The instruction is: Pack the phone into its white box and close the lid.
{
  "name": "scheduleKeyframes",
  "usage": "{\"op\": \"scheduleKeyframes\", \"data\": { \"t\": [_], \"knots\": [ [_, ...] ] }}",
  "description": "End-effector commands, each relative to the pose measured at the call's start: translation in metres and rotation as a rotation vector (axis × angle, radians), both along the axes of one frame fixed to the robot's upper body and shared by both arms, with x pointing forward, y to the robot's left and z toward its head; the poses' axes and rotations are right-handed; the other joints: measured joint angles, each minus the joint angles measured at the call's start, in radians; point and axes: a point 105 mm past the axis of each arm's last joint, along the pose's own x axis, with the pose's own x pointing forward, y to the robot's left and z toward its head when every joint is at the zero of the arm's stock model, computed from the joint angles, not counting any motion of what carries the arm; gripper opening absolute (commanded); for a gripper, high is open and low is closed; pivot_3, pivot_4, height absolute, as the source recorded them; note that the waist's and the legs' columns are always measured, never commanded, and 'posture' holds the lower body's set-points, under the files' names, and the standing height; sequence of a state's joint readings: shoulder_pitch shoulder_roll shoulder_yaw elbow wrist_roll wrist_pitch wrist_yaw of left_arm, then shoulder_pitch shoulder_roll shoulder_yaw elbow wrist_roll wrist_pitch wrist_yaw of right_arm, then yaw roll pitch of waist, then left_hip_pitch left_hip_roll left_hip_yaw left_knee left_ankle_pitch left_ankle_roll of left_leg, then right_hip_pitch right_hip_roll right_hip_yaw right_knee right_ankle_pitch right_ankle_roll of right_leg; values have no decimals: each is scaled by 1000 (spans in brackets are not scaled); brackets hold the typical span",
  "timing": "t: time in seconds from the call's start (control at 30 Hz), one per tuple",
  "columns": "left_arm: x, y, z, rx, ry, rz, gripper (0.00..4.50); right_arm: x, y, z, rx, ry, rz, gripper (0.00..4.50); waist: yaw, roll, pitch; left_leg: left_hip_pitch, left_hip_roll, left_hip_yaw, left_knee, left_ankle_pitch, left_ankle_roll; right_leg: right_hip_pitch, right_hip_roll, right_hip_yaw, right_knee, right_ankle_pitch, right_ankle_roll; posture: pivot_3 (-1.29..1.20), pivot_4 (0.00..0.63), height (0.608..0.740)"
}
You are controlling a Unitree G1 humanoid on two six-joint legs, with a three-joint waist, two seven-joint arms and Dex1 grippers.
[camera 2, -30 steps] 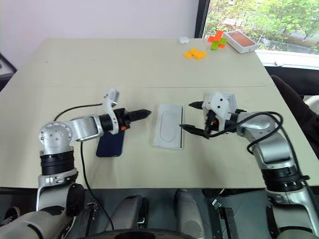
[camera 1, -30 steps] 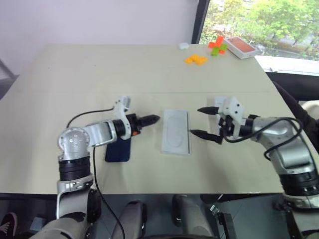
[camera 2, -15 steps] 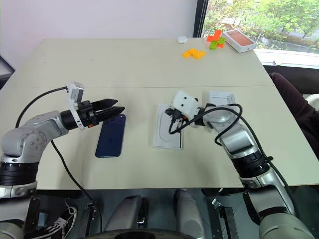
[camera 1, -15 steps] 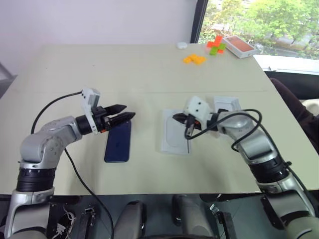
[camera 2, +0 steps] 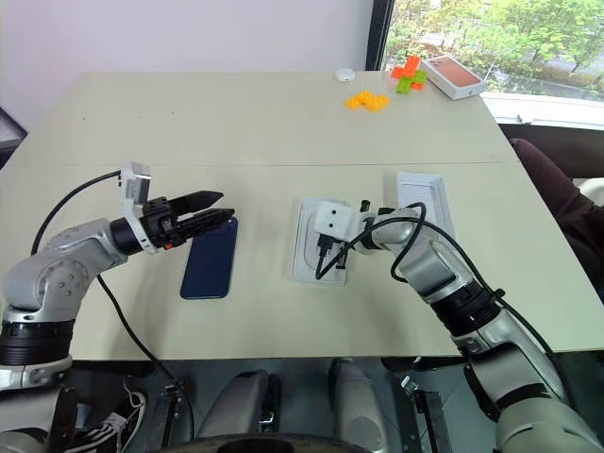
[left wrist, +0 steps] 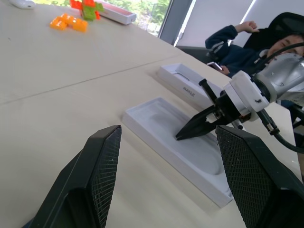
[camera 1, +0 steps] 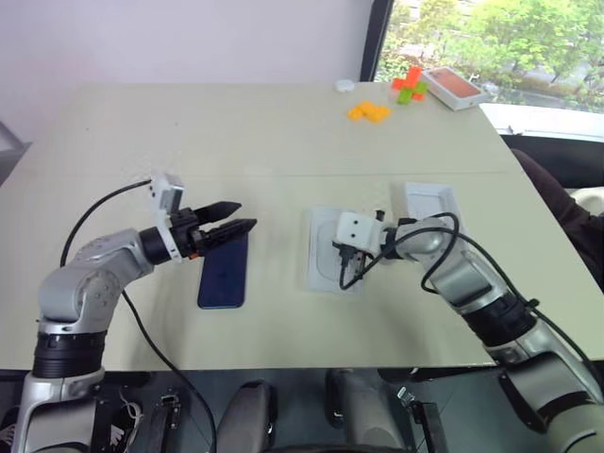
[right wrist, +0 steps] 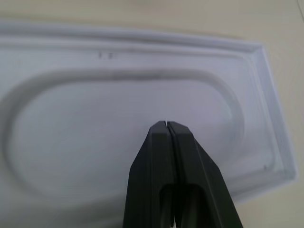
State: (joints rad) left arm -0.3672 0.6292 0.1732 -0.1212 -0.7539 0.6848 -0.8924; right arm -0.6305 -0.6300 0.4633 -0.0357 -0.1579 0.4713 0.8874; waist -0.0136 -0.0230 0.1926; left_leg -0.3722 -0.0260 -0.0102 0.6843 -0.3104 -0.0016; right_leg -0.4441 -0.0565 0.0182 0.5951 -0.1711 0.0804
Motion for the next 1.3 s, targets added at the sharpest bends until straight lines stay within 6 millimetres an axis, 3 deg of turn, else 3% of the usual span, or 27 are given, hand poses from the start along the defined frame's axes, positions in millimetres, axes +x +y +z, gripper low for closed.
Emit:
{"op": "scheduleKeyframes", "data": {
  "t": [0.03,0.2,0.33,0.43,0.57,0.9,1.03,1.13,1.3],
  "knots": [
    [-3,0,13,0,-56,-10,3372,-1,-11,-1,-85,-14,13,53,1,0,0,0,0,0,0,0,0,0,0,0,0,0,0,0,150,740],
    [-2,-1,12,3,-55,-8,3372,-3,-4,0,-41,-6,25,53,1,0,0,0,0,0,0,0,0,0,0,0,0,0,0,0,150,740],
    [-2,-1,13,1,-56,-11,3372,-5,26,16,137,-8,68,53,-5,0,0,0,1,0,0,0,0,0,1,0,0,0,0,0,150,740],
    [-1,-1,14,-2,-59,-8,3372,-7,30,-2,77,-31,119,53,-4,0,0,0,1,0,0,0,0,0,1,0,1,0,0,0,150,740],
    [-3,-4,15,-2,-55,-19,3372,-25,49,-10,43,-4,276,53,-1,0,0,0,1,0,0,0,0,0,1,0,0,0,0,0,150,740],
    [-3,-1,17,5,-56,-12,3372,-41,49,-5,63,42,386,53,-4,0,0,1,2,-1,0,0,0,0,2,0,1,0,0,0,150,740],
    [-6,-5,15,11,-51,-23,3372,-61,31,-2,110,101,424,53,4,0,0,0,1,-1,0,0,0,0,2,0,0,0,0,0,150,740],
    [-4,-3,13,15,-43,-20,3372,-54,16,-8,25,64,401,53,2,0,0,-1,0,-1,0,0,0,0,0,-1,0,0,0,0,150,740],
    [-4,-6,13,7,-38,-32,3372,-36,13,1,25,3,348,53,-2,0,0,1,1,0,0,0,0,1,1,0,0,-1,-1,0,150,740]
  ]
}}
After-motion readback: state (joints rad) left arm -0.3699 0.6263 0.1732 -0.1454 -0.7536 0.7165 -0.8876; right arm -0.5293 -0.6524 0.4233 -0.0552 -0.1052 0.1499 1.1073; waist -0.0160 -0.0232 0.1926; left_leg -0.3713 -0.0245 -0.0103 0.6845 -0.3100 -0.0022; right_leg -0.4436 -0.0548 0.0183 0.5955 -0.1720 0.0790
